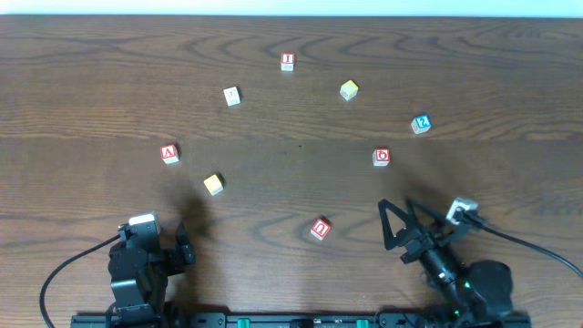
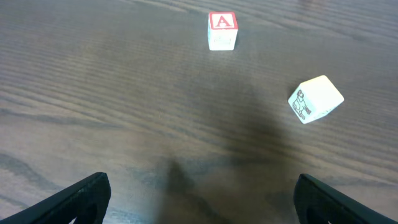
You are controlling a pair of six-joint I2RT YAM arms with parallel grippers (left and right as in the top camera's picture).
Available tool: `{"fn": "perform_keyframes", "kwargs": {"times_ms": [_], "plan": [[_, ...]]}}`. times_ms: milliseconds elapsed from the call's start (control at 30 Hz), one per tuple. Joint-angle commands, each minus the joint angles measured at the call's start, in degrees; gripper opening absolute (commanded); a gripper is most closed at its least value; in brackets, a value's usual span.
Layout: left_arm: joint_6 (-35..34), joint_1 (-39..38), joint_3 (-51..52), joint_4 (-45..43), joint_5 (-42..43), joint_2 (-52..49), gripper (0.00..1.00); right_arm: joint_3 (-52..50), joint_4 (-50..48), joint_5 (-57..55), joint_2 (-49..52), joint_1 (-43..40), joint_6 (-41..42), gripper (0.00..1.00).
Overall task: Spell out Ai2
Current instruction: 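Reach the right gripper forward to the red 'I' block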
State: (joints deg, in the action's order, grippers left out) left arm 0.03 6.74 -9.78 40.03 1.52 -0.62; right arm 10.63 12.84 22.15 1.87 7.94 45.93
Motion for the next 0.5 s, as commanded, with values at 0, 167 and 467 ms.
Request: {"fn": "perform_keyframes", "kwargs": {"times_ms": [0,167,467], "plan": [[0.22,-0.02,0.61,0.22,-0.02,0.37,0.95,-0.15,-7.06,4.33,4.11,0.33,0.74,0.99],[0.2,-0.02,0.61,0.22,-0.02,0.37,0.95,1.38,-21.09,7.96,20.02,0.35,0.52,0.99],[0.22,-0.02,0.61,0.22,-0.02,0.37,0.95,21.27,-27.5,17.18,56.15,1.42,-10.34,0.99]]}}
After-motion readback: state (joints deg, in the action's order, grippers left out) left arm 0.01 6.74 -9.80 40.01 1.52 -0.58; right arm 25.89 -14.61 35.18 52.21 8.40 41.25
